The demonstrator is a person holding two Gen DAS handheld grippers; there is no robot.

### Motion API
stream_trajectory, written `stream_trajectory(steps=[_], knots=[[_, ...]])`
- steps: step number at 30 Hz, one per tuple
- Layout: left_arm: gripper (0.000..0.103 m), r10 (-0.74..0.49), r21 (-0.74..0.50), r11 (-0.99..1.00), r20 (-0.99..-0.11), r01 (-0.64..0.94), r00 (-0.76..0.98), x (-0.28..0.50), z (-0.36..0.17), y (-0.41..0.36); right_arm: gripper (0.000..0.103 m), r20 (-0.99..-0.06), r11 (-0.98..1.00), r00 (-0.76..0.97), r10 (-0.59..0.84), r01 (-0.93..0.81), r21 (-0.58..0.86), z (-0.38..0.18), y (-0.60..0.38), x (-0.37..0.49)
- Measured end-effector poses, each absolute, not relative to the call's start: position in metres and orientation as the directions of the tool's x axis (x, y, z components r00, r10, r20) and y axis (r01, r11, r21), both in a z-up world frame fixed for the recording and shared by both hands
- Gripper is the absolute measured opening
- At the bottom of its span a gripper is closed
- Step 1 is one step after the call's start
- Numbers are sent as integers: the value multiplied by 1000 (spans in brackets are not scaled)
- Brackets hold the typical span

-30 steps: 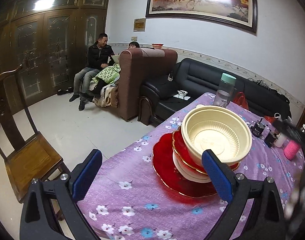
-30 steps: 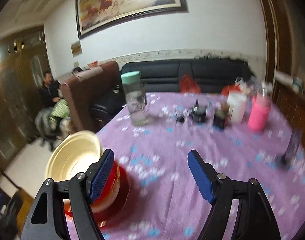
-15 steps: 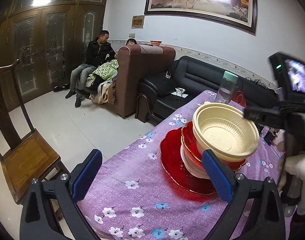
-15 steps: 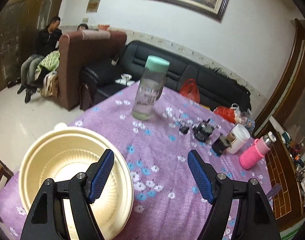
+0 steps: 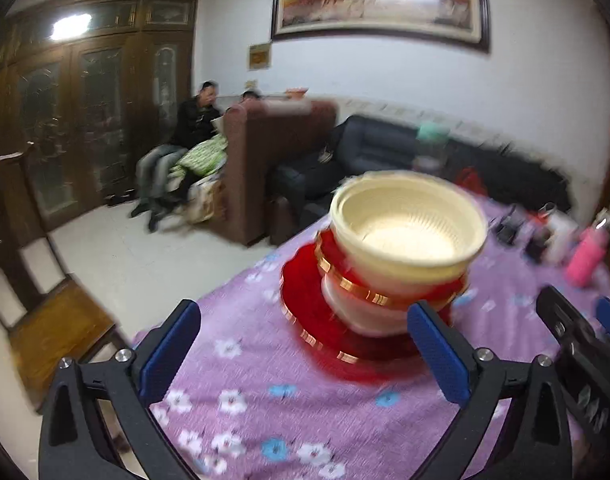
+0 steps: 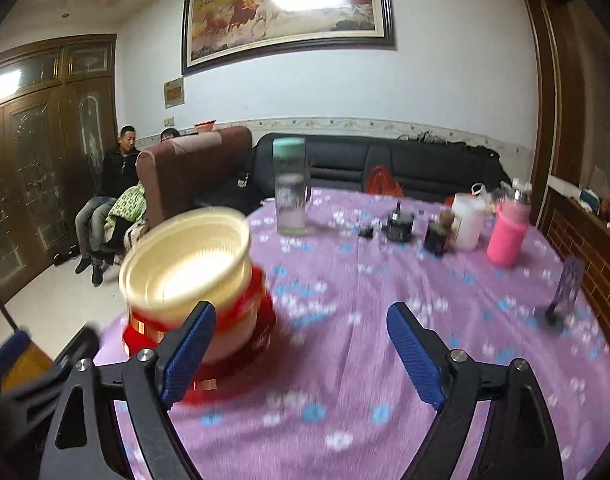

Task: Organize plates and bowls

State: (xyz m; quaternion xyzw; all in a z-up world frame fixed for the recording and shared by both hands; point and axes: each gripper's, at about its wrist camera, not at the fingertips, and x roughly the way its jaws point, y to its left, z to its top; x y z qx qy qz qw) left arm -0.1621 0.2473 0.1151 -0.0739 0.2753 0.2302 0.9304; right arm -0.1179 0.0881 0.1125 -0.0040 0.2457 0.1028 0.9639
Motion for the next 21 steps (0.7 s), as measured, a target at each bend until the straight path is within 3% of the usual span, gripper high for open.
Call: stream_trajectory(steps=[6,21], knots=[[103,368,35,894,-625,-446,688,-150,98,236,90,-593,979,780,201,-134,155,78,61,-106],[103,345,17,898,-645,-439,681,-144,89,239,90,-663,988,734,151,-131,81,48,72,-101]])
